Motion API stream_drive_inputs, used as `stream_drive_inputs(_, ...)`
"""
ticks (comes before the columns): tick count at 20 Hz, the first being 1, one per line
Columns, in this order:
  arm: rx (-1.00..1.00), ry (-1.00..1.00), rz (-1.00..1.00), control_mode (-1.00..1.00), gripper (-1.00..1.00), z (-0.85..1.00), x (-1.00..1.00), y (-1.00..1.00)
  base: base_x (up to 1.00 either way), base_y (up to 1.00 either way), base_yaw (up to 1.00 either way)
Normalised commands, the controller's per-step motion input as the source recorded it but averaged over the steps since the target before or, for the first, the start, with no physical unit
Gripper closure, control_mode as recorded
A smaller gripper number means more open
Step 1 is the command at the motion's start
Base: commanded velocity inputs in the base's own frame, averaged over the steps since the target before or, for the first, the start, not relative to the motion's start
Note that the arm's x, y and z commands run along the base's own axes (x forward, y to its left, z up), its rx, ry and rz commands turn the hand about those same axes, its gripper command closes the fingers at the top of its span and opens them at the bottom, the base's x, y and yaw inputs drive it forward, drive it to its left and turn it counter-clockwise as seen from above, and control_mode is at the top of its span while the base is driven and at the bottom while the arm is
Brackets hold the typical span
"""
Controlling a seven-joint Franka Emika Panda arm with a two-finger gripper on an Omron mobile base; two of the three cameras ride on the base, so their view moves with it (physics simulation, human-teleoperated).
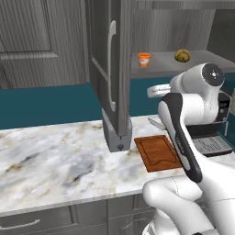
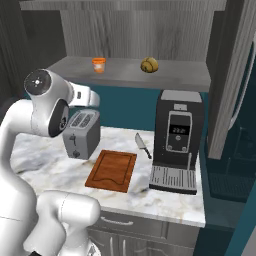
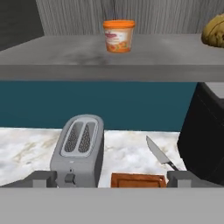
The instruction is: Pick the bread, place it on the cutting board, pick the jam, place it on the counter, and close the cabinet.
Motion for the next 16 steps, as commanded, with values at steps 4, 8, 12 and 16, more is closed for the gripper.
stream_drive_inputs(4,0.00,0.00,0.00,-1.00,-1.00,0.27,0.00,0.00,0.00,0.00,0.00)
stream_drive_inputs(8,0.00,0.00,0.00,-1.00,-1.00,0.19,0.00,0.00,0.00,0.00,0.00)
stream_drive_inputs(12,0.00,0.00,0.00,-1.00,-1.00,0.19,0.07,0.00,0.00,0.00,0.00)
stream_drive_inputs(16,0.00,0.00,0.00,-1.00,-1.00,0.19,0.15,0.00,0.00,0.00,0.00)
